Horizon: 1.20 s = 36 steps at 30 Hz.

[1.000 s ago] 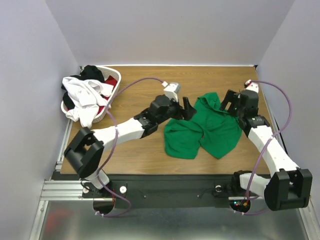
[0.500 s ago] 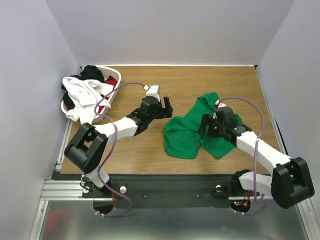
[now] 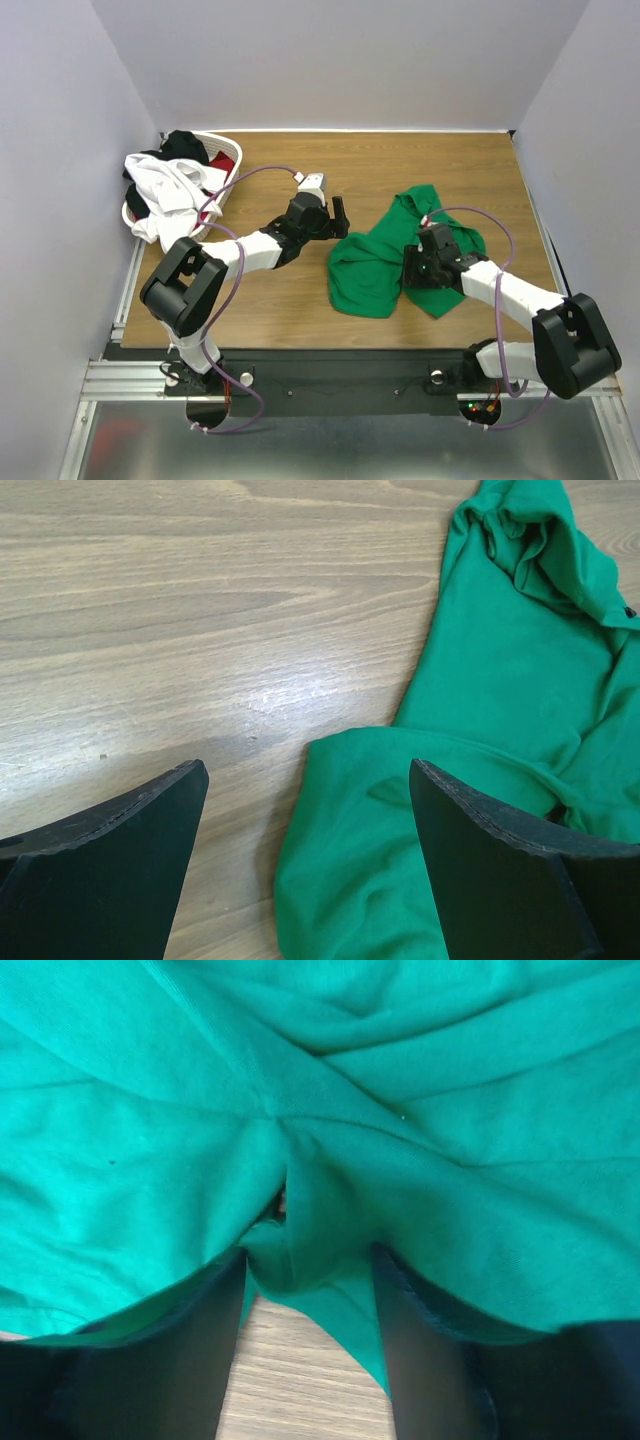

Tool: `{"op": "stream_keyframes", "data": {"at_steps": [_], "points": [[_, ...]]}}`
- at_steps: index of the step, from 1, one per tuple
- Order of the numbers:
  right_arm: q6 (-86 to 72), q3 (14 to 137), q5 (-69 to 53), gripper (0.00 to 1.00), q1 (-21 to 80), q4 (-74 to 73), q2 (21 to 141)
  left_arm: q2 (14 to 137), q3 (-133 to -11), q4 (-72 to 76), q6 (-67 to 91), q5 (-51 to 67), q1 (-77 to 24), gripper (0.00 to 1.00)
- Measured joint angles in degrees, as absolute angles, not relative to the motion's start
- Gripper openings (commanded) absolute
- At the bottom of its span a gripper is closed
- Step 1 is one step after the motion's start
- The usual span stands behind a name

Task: Fold and stack the t-shirts
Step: Flatten the tshirt out

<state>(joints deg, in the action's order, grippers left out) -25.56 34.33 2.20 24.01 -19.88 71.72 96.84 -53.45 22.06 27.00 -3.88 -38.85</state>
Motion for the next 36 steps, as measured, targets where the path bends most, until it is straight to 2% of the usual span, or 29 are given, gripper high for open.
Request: {"op": "stream_keyframes", "data": {"at_steps": [2, 3, 5, 6, 7, 14, 21, 28, 36], "points": [[-25.7, 34.3, 2.5, 0.35, 24.3, -20.0, 72.3, 96.8, -53.5, 22.1, 26.7, -3.9, -38.9, 0.94], [-25.7, 34.3, 2.5, 0.24, 24.4, -20.0, 72.5, 96.8, -53.5, 22.0, 26.6, -3.9, -38.8, 0.94], [-25.7, 34.5, 2.7, 0.13, 24.5, -20.2, 72.5, 96.8, -53.5, 22.1, 26.1, -3.8, -38.5, 0.94], [-25.5, 34.7, 2.8, 0.03, 24.5, -20.3, 72.5, 96.8, -53.5, 22.1, 25.9, -3.8, -38.5, 0.94], [-25.3, 35.0, 2.9, 0.0, 24.5, -20.6, 72.5, 96.8, -53.4, 22.1, 25.6, -3.7, -38.3, 0.94], [-23.0, 44.0, 10.8, 0.0, 24.5, -23.9, 71.2, 93.9, -51.7, 22.0, 23.9, -3.6, -37.4, 0.94], [-18.8, 56.9, 29.5, 0.0, 23.6, -25.0, 67.4, 92.8, -51.2, 22.5, 23.3, -3.0, -37.3, 0.93], [-15.6, 58.7, 42.9, 0.0, 15.2, -25.8, 61.2, 93.3, -51.0, 23.3, 23.3, -2.5, -37.8, 0.9], [-14.9, 58.7, 48.0, 0.0, 12.7, -26.7, 57.7, 96.7, -51.0, 24.2, 23.3, -1.1, -43.3, 0.89]]}}
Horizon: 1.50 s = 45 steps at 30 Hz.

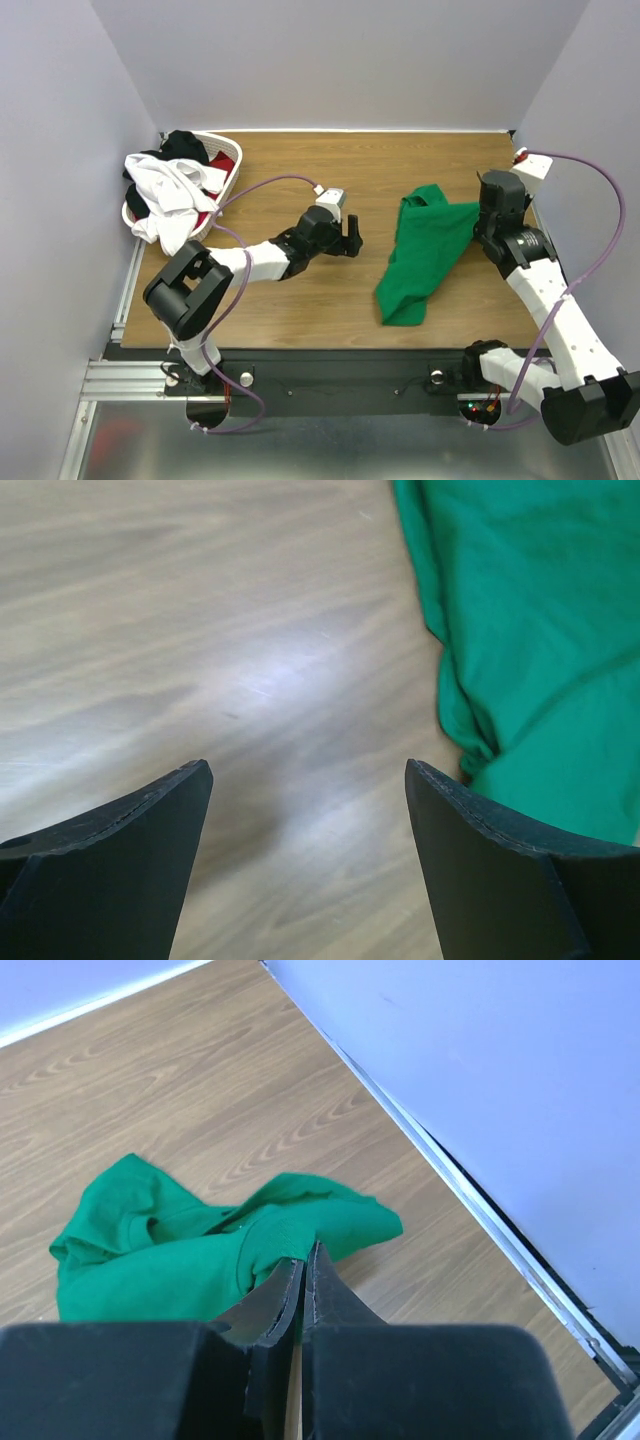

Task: Fold and stack the t-shirts
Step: Flatten the tshirt out

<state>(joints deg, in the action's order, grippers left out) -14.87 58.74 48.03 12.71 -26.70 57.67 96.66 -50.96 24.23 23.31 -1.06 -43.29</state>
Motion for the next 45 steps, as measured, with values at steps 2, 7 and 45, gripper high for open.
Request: {"op": "stream_keyframes", "data": {"at_steps": [2, 7, 45], "points": [[-14.8, 58.7, 48.3, 0.0, 12.7, -26.8, 57.9, 96.6, -50.2, 24.9, 23.4, -0.1, -45.1, 0.89], [-14.8, 58.7, 48.4, 0.01, 12.7, -26.9, 59.3, 96.5, -47.0, 26.0, 24.5, 0.9, -49.6, 0.89], [-15.2, 57.4, 44.6, 0.01, 12.4, -27.1, 60.0, 105.7, -45.7, 40.2, 40.9, 14.3, -57.8, 0.51]]}}
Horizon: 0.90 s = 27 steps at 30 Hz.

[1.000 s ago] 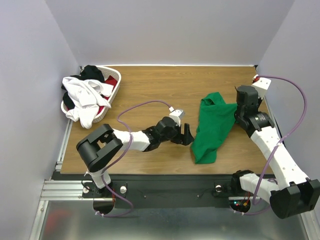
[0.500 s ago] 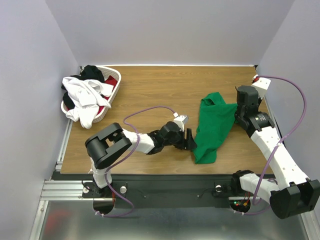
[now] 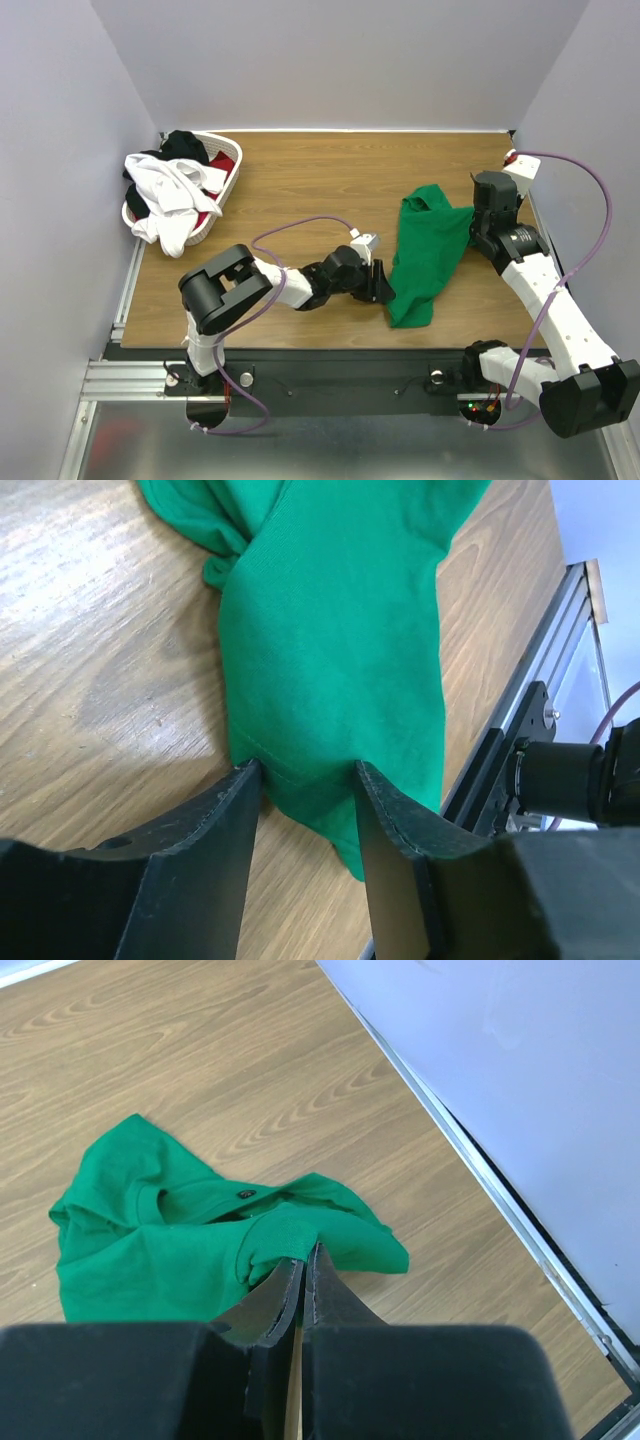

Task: Fold and stack the t-shirts
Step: Flatten the tshirt out

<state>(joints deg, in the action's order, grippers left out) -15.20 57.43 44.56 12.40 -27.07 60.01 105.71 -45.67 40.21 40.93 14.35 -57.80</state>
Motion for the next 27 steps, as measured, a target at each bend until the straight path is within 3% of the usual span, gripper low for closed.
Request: {"op": "stream_keyframes", "data": {"at_steps": [5, 7, 8, 9, 20, 27], "points": [[-15.2, 57.4, 44.3, 0.01, 12.4, -27.1, 59.8, 106.1, -45.7, 40.8, 41.4, 14.8, -57.9, 0.45], [-15.2, 57.4, 44.2, 0.01, 12.4, -27.0, 59.7, 106.1, -45.7, 41.0, 41.5, 15.1, -57.9, 0.35], [-15.2, 57.4, 44.1, 0.0, 12.4, -27.0, 59.6, 106.2, -45.8, 41.1, 41.6, 15.3, -58.0, 0.22], [-15.2, 57.4, 44.1, 0.01, 12.4, -27.0, 59.6, 106.3, -45.8, 41.3, 41.6, 15.4, -58.0, 0.0], [-15.2, 57.4, 42.0, 0.0, 12.4, -27.0, 59.7, 104.6, -46.1, 37.3, 39.4, 13.5, -56.0, 0.0], [-14.5, 61.0, 35.4, 0.0, 12.4, -27.7, 64.0, 88.2, -51.5, 17.5, 28.3, -10.1, -50.2, 0.0]]}}
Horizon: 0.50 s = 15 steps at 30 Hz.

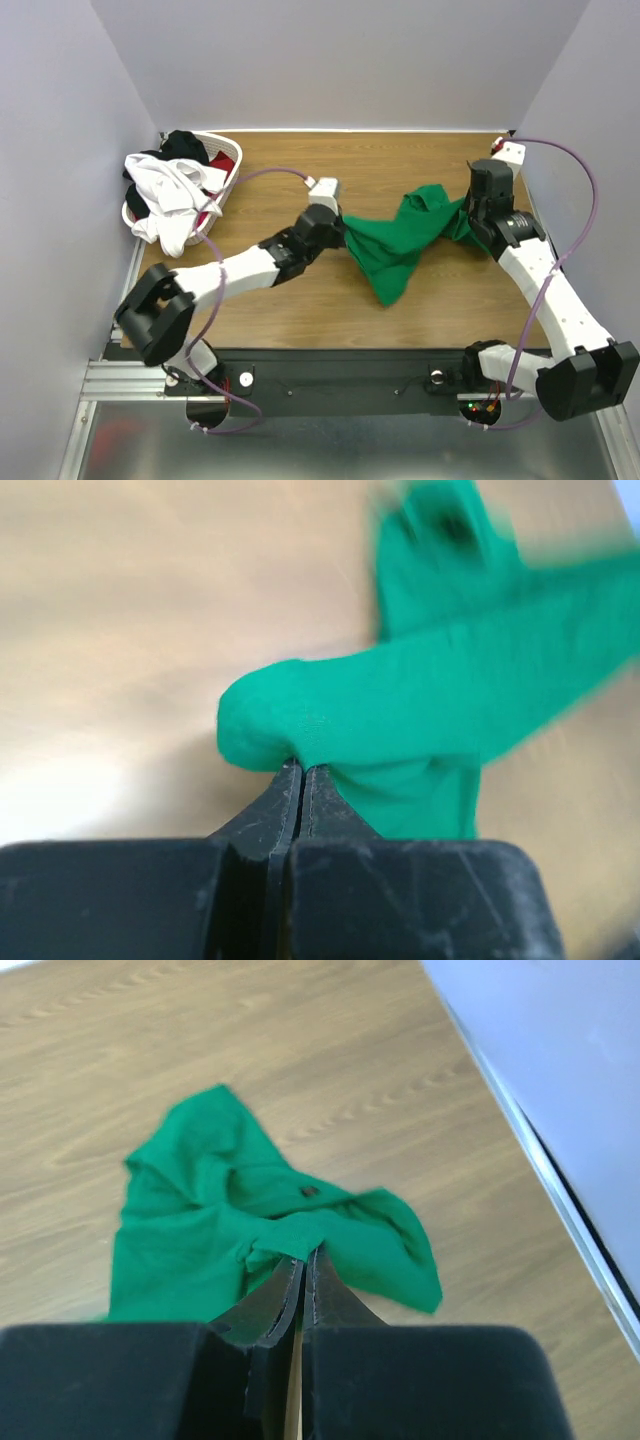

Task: Fold and stack the t-shirts
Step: Flatten the tshirt out

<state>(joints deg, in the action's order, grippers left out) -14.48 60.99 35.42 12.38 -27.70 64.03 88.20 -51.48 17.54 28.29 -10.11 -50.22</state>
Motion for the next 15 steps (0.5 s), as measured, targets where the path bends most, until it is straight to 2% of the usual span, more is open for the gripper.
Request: {"op": "stream_keyframes", "data": {"at_steps": [2, 8, 15], "points": [[-14.2, 63.9, 33.7, 0.0, 12.4, -28.0, 65.8, 82.6, -54.9, 12.8, 24.3, -19.2, -48.5, 0.0], [-11.8, 75.5, 30.9, 0.0, 12.4, -27.8, 70.1, 71.4, -63.0, 6.9, 14.6, -36.0, -42.5, 0.0], [-8.3, 89.4, 27.5, 0.01, 12.8, -27.0, 74.0, 66.9, -72.5, 6.4, 1.0, -46.6, -38.9, 0.0]]}}
